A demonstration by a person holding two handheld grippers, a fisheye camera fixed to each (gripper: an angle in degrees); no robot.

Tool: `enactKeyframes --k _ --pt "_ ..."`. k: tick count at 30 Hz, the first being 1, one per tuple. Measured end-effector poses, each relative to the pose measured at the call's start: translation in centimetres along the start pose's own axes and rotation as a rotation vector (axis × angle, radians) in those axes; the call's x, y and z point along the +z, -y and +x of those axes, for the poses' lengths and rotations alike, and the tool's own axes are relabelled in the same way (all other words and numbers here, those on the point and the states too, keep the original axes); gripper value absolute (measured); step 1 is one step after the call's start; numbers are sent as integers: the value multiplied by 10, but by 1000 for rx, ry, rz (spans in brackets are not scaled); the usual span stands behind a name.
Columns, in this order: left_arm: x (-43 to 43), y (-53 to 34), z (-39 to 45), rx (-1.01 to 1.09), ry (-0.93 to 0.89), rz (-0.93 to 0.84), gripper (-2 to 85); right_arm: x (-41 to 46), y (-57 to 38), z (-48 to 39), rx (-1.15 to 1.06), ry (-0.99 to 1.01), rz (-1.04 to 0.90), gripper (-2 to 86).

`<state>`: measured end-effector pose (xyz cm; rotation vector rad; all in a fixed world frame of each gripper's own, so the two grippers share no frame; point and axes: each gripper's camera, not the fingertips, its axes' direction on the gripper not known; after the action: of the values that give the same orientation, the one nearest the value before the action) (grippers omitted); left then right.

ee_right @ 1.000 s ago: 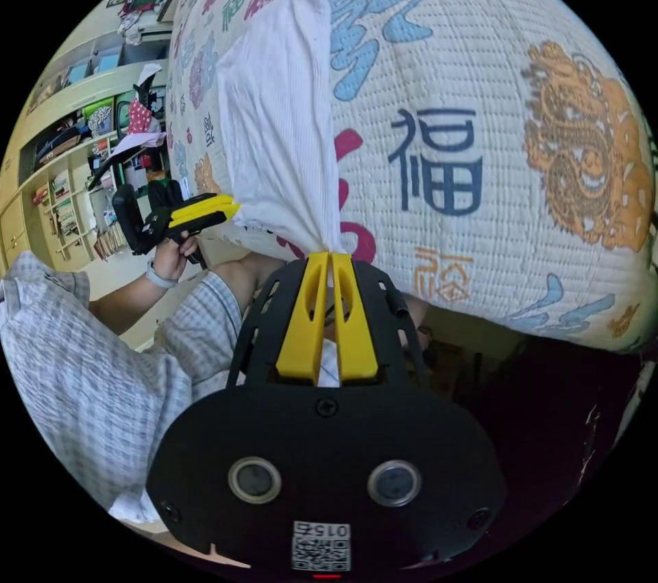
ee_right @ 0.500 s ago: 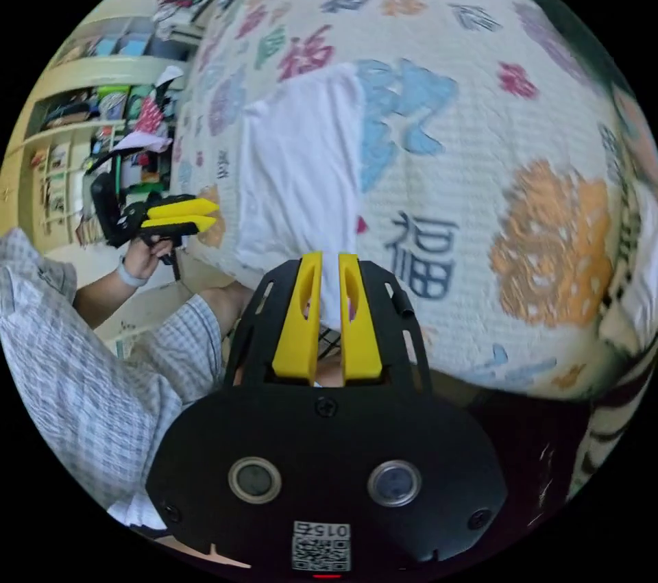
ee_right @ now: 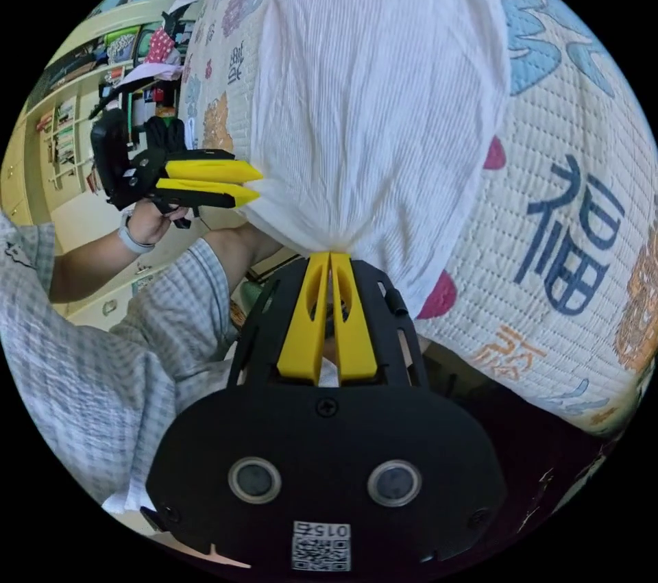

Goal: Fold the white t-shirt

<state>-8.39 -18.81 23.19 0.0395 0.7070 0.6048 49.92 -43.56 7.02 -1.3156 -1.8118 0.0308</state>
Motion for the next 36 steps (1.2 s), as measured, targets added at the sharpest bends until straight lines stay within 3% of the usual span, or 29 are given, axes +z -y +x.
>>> enactKeyframes --k 2,6,9,14,20,23,26,36 --pt "-32 -1 -21 -29 13 45 81 -25 -6 3 2 14 50 36" --pt "-93 7 -72 -108 -15 216 91 -108 -7 25 8 24 350 75" --pt "-123 28 -127 -151 -172 369 97 -145 16 49 -41 104 480 98" --pt "-112 75 -207 -166 -387 321 117 -151 60 87 -71 194 452 124" --pt "-97 115 -225 -62 -593 254 94 -125 102 91 -175 351 307 113" --pt "-99 125 -225 -51 -544 204 30 -111 116 81 -212 326 246 75" --pt "-118 123 -228 -55 -462 268 17 -112 116 80 -196 264 285 59" --pt "-153 77 -230 -122 -252 306 80 -98 78 74 -91 32 373 106"
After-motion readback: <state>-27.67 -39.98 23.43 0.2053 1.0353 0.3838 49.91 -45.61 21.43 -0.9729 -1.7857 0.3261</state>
